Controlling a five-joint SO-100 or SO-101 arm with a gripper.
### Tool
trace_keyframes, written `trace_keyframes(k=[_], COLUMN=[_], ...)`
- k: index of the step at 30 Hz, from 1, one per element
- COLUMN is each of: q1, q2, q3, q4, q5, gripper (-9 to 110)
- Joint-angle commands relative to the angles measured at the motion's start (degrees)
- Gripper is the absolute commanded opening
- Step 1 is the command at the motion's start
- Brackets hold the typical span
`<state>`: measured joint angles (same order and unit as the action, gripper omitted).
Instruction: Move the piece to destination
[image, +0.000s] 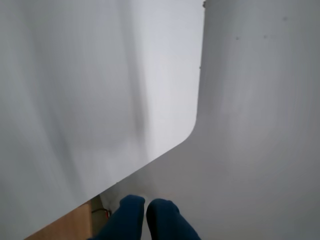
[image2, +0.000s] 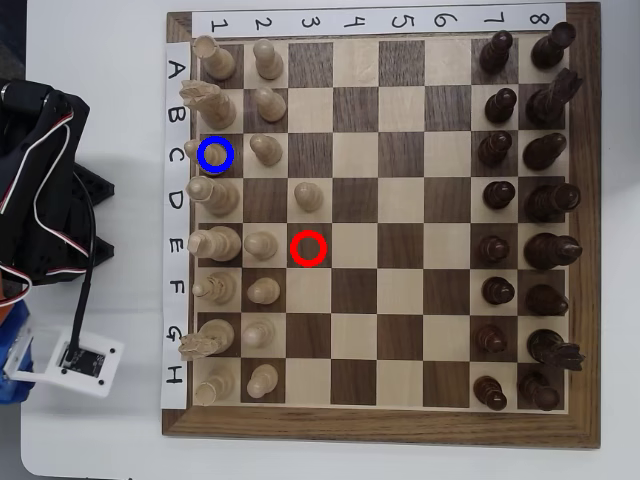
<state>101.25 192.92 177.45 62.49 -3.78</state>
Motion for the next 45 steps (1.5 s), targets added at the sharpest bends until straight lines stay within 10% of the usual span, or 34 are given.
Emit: trace_keyframes(k=[1, 45], q1=[0.4, -10.9], q2=[3.3, 3.3], q3=[1.5, 3.9], q4=[0.2, -8.3], q5=[-1.5, -0.2], gripper=[0, 0])
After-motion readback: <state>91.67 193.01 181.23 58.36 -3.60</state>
